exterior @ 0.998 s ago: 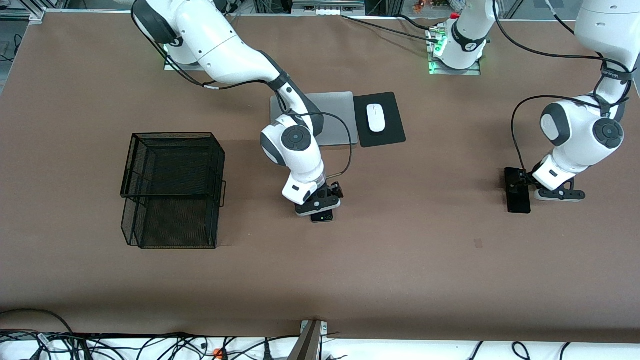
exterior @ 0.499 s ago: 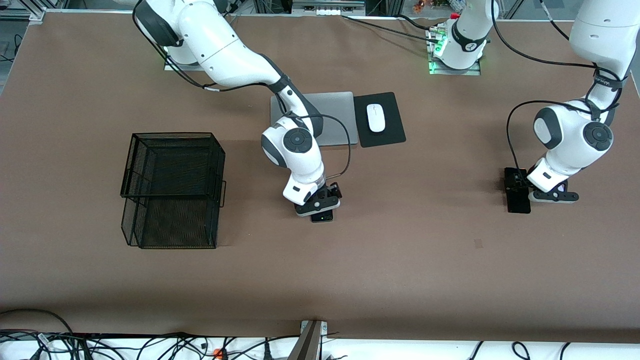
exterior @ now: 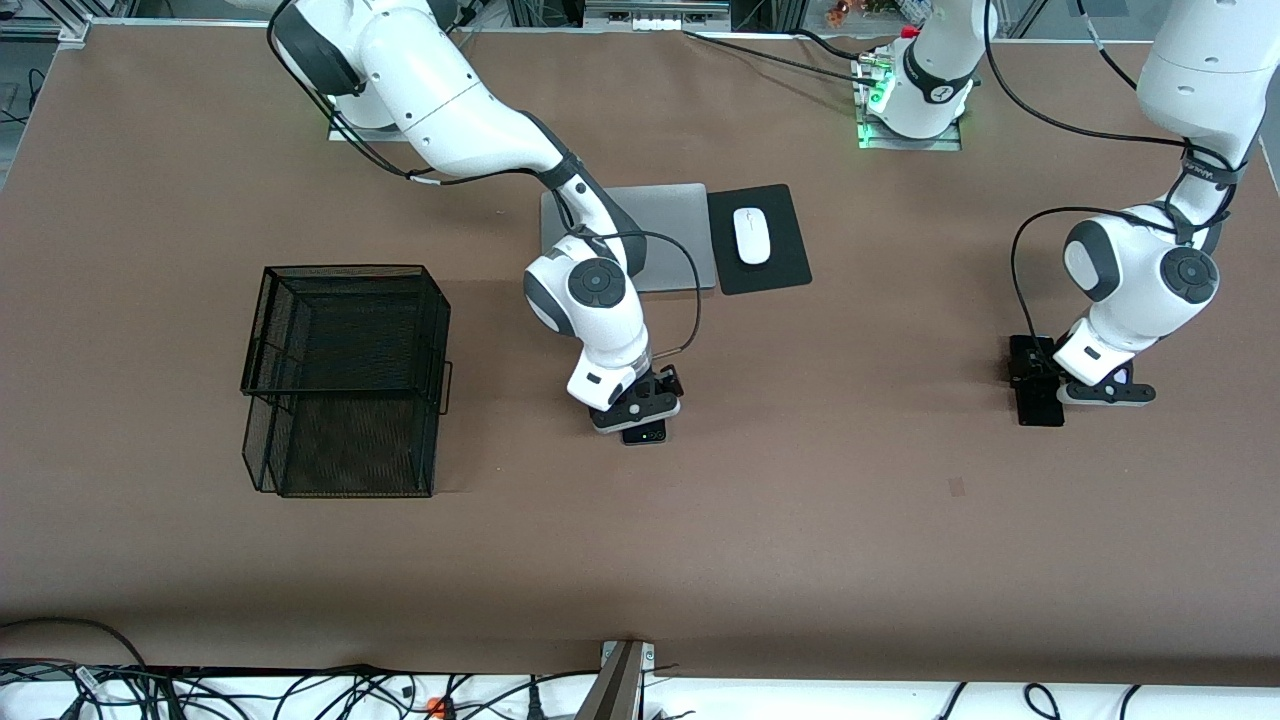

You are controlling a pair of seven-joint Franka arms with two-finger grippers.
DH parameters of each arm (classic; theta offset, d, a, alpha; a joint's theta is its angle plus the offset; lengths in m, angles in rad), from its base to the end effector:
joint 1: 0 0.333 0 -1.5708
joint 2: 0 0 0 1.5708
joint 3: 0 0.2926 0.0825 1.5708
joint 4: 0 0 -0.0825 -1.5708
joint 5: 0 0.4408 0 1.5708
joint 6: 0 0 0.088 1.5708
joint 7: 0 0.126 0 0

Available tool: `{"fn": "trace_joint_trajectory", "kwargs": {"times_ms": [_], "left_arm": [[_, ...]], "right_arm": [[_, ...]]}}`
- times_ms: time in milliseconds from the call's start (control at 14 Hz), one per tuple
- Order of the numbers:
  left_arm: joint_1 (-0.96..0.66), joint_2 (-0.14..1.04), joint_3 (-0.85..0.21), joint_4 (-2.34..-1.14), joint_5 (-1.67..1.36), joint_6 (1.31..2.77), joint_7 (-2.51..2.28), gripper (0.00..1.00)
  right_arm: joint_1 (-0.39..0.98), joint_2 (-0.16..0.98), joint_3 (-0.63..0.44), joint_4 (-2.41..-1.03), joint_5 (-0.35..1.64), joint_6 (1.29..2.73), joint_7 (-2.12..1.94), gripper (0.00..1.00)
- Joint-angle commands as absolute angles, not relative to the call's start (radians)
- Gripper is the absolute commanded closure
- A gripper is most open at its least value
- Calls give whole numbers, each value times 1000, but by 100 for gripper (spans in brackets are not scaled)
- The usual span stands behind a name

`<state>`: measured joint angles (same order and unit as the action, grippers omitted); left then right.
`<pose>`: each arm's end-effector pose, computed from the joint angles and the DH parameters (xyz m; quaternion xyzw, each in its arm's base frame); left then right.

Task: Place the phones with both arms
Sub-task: 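Grasp the flip phone with the right gripper while the left gripper grasps the bar phone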

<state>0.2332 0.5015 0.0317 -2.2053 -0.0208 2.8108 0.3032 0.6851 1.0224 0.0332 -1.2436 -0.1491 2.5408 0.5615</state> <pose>0.5534 0.1529 0.0689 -0.9986 0.0118 -0.0491 0.0181 0.6085 0.5240 0.0990 -0.9822 -0.1226 -0.1323 0.0521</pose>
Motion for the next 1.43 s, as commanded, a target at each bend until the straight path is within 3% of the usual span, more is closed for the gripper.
{"fn": "trace_joint_trajectory", "kwargs": {"times_ms": [0, 428, 570, 713, 855, 1141, 1355], "left_arm": [[244, 506, -3, -2214, -63, 2832, 311, 0], [264, 518, -32, -2214, -74, 2833, 311, 0], [265, 520, -34, -2214, -74, 2833, 311, 3], [265, 526, -34, -2212, -74, 2833, 311, 18], [267, 528, -34, -2210, -74, 2833, 313, 37], [267, 534, -34, -2210, -75, 2833, 313, 78], [267, 534, -32, -2206, -77, 2830, 310, 96]], "right_arm": [[706, 1035, 26, -1224, -166, 2548, 572, 0], [706, 1040, 26, -1226, -179, 2548, 572, 2], [706, 1042, 26, -1226, -184, 2546, 571, 29], [706, 1040, 26, -1230, -186, 2546, 569, 52], [709, 1032, 14, -1242, -205, 2533, 566, 66], [721, 964, -32, -1238, -207, 2387, 566, 68], [683, 812, -70, -1239, -195, 2136, 563, 67]]}}
